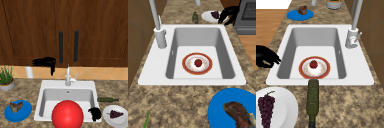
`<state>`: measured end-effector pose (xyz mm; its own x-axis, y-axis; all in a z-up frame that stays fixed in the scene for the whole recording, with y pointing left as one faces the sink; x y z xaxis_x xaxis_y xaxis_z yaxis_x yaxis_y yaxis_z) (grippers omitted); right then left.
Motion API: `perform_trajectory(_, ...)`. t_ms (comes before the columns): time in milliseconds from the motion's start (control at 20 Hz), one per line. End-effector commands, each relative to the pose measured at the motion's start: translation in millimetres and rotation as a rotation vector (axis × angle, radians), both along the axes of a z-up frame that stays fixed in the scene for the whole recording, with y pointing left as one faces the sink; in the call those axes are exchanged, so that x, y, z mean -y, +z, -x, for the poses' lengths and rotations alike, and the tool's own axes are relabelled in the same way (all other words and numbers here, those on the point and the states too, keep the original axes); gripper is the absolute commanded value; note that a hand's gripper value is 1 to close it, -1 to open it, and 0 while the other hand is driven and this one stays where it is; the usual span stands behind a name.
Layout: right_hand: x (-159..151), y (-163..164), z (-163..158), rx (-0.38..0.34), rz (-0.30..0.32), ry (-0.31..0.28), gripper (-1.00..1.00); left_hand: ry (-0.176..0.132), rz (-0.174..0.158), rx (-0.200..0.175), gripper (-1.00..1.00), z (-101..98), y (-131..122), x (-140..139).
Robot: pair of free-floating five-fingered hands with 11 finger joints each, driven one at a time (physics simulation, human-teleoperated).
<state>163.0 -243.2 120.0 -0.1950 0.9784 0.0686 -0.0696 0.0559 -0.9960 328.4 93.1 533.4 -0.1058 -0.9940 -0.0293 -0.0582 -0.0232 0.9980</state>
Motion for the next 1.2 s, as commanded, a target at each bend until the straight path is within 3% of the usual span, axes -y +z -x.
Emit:
perform_trajectory(0, 0.0, 0.0, 0.0, 0.000, 0.000, 0.000, 0.00, -0.020, 0.000, 0.020, -1.00, 27.4, -24.2, -24.7)
perform_trajectory(200, 0.0, 0.0, 0.0, 0.000, 0.000, 0.000, 0.00, -0.033, 0.008, 0.012, -1.00, 54.9, -53.6, -48.7)
perform_trajectory(350, 0.0, 0.0, 0.0, 0.000, 0.000, 0.000, 0.00, -0.073, 0.061, 0.001, -1.00, 67.8, -78.8, -62.6)
perform_trajectory(400, 0.0, 0.0, 0.0, 0.000, 0.000, 0.000, 0.00, -0.108, 0.049, 0.004, -1.00, 66.0, -86.9, -61.6)
perform_trajectory(500, 0.0, 0.0, 0.0, 0.000, 0.000, 0.000, 0.00, -0.131, 0.008, 0.007, -1.00, 66.4, -100.2, -59.0)
perform_trajectory(750, 0.0, 0.0, 0.0, 0.000, 0.000, 0.000, 0.00, -0.156, 0.000, 0.017, -1.00, 69.4, -131.1, -58.9)
perform_trajectory(900, 0.0, 0.0, 0.0, 0.000, 0.000, 0.000, 0.00, -0.196, -0.004, 0.019, -1.00, 69.6, -148.5, -58.9)
perform_trajectory(1150, 0.0, 0.0, 0.0, 0.000, 0.000, 0.000, 0.00, -0.276, 0.001, 0.044, -1.00, 77.4, -155.9, -65.3)
